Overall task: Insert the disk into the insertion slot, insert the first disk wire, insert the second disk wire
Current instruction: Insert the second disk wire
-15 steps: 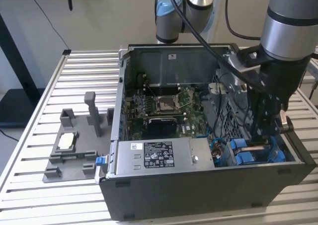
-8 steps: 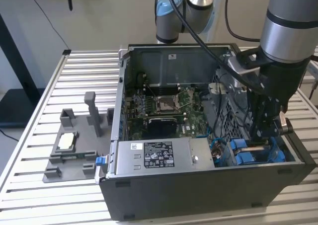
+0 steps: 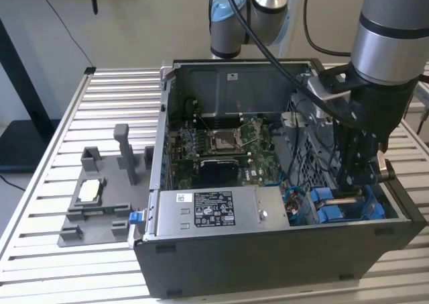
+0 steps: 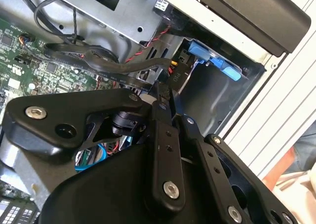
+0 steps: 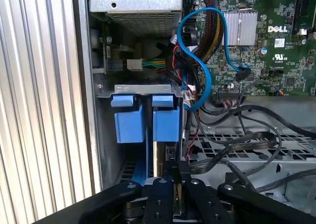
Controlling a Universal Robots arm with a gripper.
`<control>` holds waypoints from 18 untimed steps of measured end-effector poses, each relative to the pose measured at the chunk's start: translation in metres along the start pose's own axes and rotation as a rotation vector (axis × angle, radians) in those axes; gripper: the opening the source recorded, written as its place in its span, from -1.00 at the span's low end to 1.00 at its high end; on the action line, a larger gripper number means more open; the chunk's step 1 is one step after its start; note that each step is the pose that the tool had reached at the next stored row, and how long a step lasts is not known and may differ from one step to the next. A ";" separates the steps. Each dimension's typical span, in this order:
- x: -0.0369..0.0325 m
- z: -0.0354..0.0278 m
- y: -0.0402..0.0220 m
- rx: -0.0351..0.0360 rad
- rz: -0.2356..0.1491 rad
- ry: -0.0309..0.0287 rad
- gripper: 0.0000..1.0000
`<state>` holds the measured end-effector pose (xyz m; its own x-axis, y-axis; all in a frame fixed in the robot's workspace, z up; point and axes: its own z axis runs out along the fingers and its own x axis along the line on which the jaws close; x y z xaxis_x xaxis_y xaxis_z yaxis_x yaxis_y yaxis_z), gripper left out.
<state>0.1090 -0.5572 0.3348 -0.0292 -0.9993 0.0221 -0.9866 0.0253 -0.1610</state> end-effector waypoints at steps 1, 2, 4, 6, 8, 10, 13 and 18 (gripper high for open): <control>0.0000 0.0000 0.0000 0.0000 0.000 0.0000 -0.68; 0.0000 0.0001 0.0001 -0.0004 0.000 -0.0003 -0.68; 0.0000 0.0002 0.0001 -0.0001 0.000 -0.0003 -0.52; 0.0000 -0.0007 -0.0001 -0.0002 0.000 -0.0002 -0.52; 0.0001 -0.0038 -0.0006 -0.0017 0.000 0.0000 -0.52; 0.0002 -0.0079 -0.0013 -0.0042 0.000 0.0000 -0.52; 0.0004 -0.0153 -0.0025 -0.0078 0.000 0.0003 -0.52; 0.0006 -0.0265 -0.0044 -0.0130 0.000 0.0003 -0.52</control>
<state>0.1091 -0.5572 0.3616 -0.0289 -0.9993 0.0224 -0.9886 0.0253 -0.1481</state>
